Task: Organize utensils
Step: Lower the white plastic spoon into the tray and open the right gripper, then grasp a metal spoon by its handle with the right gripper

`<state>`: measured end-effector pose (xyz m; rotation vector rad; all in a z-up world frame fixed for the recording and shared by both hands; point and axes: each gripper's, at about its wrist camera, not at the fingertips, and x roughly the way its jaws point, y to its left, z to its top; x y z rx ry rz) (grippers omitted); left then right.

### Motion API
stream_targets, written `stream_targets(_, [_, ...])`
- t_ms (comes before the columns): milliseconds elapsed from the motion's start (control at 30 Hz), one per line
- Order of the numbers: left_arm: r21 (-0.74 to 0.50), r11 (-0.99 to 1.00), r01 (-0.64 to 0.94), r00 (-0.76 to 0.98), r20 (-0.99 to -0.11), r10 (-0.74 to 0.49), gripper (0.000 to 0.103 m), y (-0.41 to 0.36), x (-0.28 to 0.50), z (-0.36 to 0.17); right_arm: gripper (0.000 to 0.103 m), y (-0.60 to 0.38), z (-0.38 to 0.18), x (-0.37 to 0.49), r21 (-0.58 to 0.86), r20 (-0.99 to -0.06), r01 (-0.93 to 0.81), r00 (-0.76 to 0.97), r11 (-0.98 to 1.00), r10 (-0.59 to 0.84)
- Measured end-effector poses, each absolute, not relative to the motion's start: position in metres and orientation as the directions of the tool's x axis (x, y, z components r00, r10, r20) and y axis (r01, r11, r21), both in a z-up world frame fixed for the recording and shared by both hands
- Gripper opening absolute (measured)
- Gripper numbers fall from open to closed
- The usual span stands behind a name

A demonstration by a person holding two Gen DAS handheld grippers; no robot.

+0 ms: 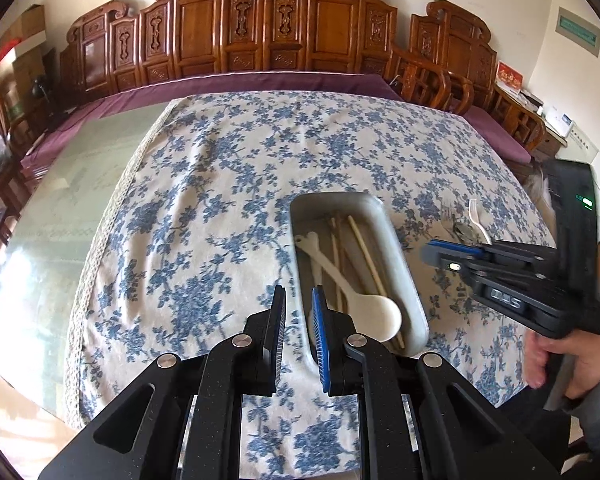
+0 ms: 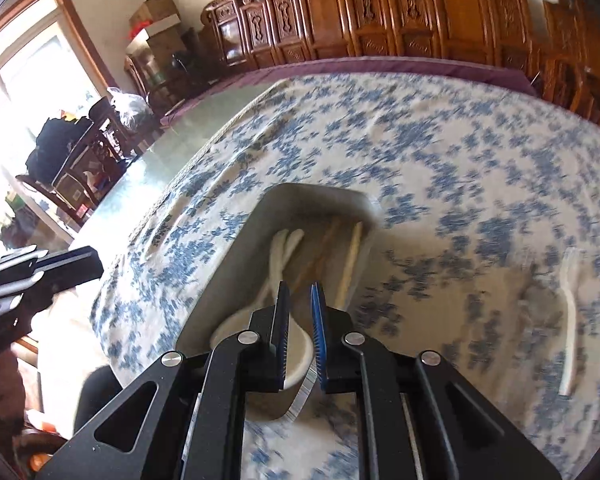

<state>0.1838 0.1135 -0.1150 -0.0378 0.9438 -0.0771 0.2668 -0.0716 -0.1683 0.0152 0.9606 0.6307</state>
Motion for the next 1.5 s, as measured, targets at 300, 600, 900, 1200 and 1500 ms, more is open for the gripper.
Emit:
stream_targets(300, [-0.070, 0.993, 0.096, 0.598, -0.793, -0.114, 0.027, 0.075, 0.191, -0.112, 0.014, -0.154, -0.156, 0.239, 0.213, -0.747, -0.447, 0.499, 0.869, 0.440])
stream_targets(600, [-0.085, 0.984, 0.157, 0.603, -0.781, -0.163, 0.067, 0.031, 0.203, -0.118, 0.017, -0.214, -0.156, 0.209, 0.199, -0.735, -0.380, 0.552, 0.903, 0.394])
stream_targets(900, [-0.075, 0.972, 0.221, 0.581, -0.791, -0.193, 0.067, -0.012, 0.213, -0.126, 0.020, -0.239, -0.164, 0.208, 0.166, -0.747, -0.349, 0.567, 0.922, 0.349])
stream_targets(1200, [-0.080, 0.972, 0.222, 0.563, -0.803, -0.194, 0.068, -0.024, 0.218, -0.139, 0.020, -0.240, -0.196, 0.239, 0.174, -0.780, -0.323, 0.531, 0.930, 0.330])
stream_targets(1500, [-0.082, 0.972, 0.222, 0.545, -0.816, -0.193, 0.068, -0.026, 0.227, -0.149, 0.020, -0.230, -0.234, 0.293, 0.179, -0.829, -0.263, 0.479, 0.948, 0.289])
